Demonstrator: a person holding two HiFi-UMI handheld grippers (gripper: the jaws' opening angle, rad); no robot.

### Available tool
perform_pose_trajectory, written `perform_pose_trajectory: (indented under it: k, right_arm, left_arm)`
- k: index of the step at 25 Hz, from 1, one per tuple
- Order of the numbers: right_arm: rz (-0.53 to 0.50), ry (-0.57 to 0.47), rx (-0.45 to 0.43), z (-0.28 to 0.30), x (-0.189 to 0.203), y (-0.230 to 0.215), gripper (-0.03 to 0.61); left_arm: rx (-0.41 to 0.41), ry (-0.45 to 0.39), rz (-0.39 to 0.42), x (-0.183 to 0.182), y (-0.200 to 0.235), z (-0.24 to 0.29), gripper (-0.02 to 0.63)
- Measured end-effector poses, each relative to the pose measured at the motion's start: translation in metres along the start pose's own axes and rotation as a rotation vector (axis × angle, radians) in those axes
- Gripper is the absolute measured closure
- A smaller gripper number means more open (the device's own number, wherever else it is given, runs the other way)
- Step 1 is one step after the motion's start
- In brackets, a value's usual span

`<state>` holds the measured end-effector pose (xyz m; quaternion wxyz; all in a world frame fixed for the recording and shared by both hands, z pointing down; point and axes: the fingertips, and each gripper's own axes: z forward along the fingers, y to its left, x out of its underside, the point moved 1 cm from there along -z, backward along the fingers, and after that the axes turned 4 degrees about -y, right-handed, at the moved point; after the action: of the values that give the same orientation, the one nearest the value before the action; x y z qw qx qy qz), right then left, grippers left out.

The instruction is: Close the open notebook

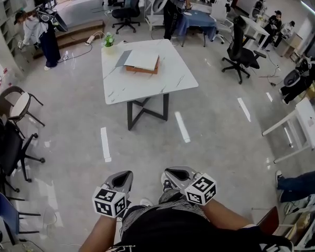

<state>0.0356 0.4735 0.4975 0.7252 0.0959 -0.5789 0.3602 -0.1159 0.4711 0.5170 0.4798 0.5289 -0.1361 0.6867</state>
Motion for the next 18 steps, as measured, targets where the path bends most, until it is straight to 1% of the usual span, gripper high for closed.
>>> perform_pose_trajectory:
  k: [4,6,12,14,18]
  right_arm:
    - [0.001,0.009,-0.003,0.009,-0.003,-0.003,0.584]
    - [0.007,0.008,-0.003,0.012,-0.004,-0.012,0.584]
    - [0.04,-0.009,-0.005,0.041,-0.021,-0.053,0.584]
    - [0.04,-0.023,-0.015,0.053,-0.035,-0.07,0.584]
    - [0.024,-0.05,-0.04,0.079,-0.067,-0.107,0.584]
  left_arm:
    - [0.012,-0.015,0.012,-0.008,0.003,0.008,0.555]
    - [0.015,-0.019,0.013,-0.011,0.004,0.015,0.555]
    - [0.0,0.026,0.006,-0.012,0.021,0.038,0.555]
    - [-0.01,0.029,0.01,-0.026,0.029,0.053,0.555]
    - [-0.021,-0.014,0.042,-0.078,0.044,0.095,0.555]
